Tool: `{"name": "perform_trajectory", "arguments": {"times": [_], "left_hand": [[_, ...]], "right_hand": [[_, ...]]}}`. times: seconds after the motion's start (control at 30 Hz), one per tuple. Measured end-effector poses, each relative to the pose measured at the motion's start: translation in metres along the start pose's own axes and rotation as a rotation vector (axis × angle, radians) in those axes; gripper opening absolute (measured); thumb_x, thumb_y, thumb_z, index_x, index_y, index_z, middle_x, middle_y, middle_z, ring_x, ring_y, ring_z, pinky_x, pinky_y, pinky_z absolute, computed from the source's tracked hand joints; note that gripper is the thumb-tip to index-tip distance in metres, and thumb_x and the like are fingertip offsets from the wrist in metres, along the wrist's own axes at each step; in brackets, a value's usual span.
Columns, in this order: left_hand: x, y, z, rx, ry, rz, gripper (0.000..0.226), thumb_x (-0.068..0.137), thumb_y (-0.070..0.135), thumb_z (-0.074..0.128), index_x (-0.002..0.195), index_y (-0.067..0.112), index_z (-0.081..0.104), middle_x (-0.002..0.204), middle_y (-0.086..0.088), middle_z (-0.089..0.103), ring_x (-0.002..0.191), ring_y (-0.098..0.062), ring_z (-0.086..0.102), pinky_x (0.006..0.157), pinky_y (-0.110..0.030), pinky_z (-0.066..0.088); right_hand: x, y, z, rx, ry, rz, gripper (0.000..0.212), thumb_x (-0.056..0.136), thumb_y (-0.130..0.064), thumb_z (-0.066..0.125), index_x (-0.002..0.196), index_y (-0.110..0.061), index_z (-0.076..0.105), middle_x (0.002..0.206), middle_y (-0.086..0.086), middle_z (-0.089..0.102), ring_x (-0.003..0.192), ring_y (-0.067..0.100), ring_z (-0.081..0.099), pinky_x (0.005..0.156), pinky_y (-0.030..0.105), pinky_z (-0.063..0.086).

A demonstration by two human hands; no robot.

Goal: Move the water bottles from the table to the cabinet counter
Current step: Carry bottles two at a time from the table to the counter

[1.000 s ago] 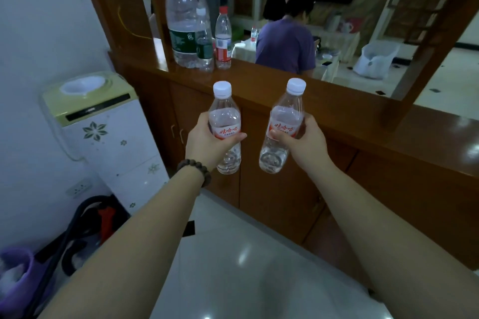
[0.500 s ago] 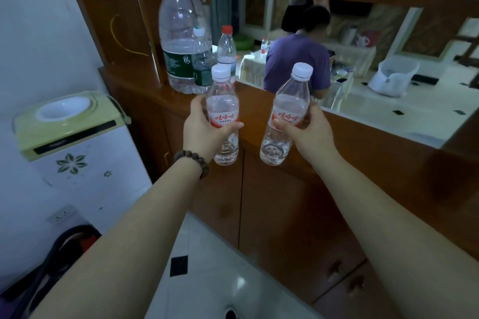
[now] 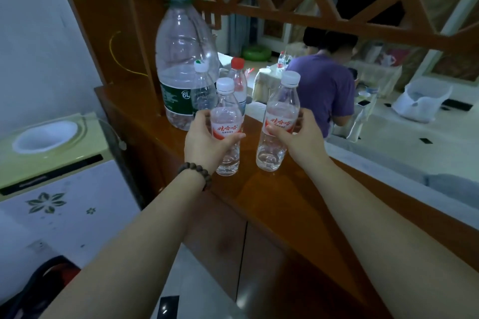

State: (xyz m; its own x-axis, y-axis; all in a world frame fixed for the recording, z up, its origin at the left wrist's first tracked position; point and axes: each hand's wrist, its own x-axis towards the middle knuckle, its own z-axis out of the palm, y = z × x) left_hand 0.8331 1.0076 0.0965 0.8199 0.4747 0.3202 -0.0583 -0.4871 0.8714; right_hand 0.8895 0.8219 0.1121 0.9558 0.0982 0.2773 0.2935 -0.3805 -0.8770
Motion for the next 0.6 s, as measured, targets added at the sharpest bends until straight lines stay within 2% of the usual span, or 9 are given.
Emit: {"name": "perform_trajectory", "arguments": {"times": [0.1, 0.17, 0.27, 0.37, 0.5, 0.6], "left_hand": [[0.011, -0.007, 0.011, 0.031, 0.024, -0.017, 0.075, 0.062, 0.041, 0.085, 0.124, 0.019, 0.048, 0.118, 0.003, 0.063, 0.101, -0.009, 0.060, 0.078, -0.020, 0.051], [0.016, -0.009, 0.016, 0.050, 0.048, -0.024, 0.075, 0.063, 0.042, 0.085, 0.125, 0.019, 0.049, 0.120, 0.003, 0.064, 0.102, -0.009, 0.060, 0.080, -0.021, 0.051], [0.024, -0.009, 0.022, 0.082, 0.081, -0.032, 0.076, 0.060, 0.044, 0.086, 0.123, 0.021, 0.050, 0.117, 0.005, 0.065, 0.102, -0.009, 0.062, 0.081, -0.023, 0.053], [0.030, -0.009, 0.027, 0.087, 0.105, -0.046, 0.076, 0.059, 0.042, 0.086, 0.123, 0.021, 0.050, 0.113, 0.008, 0.064, 0.098, -0.007, 0.062, 0.080, -0.022, 0.054], [0.035, -0.011, 0.032, 0.094, 0.112, -0.044, 0.073, 0.061, 0.039, 0.085, 0.123, 0.021, 0.051, 0.108, 0.013, 0.061, 0.095, -0.003, 0.060, 0.078, -0.018, 0.051], [0.039, -0.012, 0.036, 0.106, 0.110, -0.040, 0.072, 0.064, 0.036, 0.084, 0.125, 0.020, 0.050, 0.111, 0.012, 0.060, 0.098, -0.003, 0.057, 0.080, -0.017, 0.049]], "right_hand": [[0.022, 0.009, 0.012, 0.005, -0.045, 0.007, 0.061, 0.073, -0.036, 0.079, 0.122, -0.021, 0.044, 0.112, -0.007, 0.056, 0.099, 0.009, 0.056, 0.071, 0.013, 0.042], [0.034, 0.012, 0.021, 0.012, -0.083, 0.009, 0.057, 0.073, -0.034, 0.079, 0.117, -0.023, 0.045, 0.109, -0.007, 0.057, 0.095, 0.008, 0.057, 0.071, 0.015, 0.045], [0.049, 0.013, 0.030, 0.050, -0.127, 0.002, 0.061, 0.073, -0.027, 0.080, 0.123, -0.017, 0.047, 0.107, -0.006, 0.057, 0.086, 0.003, 0.057, 0.065, 0.009, 0.044], [0.064, 0.012, 0.038, 0.049, -0.157, -0.020, 0.063, 0.073, -0.027, 0.080, 0.126, -0.017, 0.047, 0.110, -0.005, 0.057, 0.096, 0.012, 0.058, 0.078, 0.020, 0.049], [0.079, 0.015, 0.046, 0.059, -0.210, -0.031, 0.060, 0.073, -0.027, 0.080, 0.123, -0.020, 0.048, 0.111, -0.005, 0.058, 0.101, 0.013, 0.059, 0.089, 0.033, 0.052], [0.082, 0.020, 0.049, 0.046, -0.218, -0.056, 0.062, 0.074, -0.029, 0.079, 0.126, -0.020, 0.047, 0.121, -0.002, 0.060, 0.107, 0.013, 0.058, 0.092, 0.033, 0.051]]}}
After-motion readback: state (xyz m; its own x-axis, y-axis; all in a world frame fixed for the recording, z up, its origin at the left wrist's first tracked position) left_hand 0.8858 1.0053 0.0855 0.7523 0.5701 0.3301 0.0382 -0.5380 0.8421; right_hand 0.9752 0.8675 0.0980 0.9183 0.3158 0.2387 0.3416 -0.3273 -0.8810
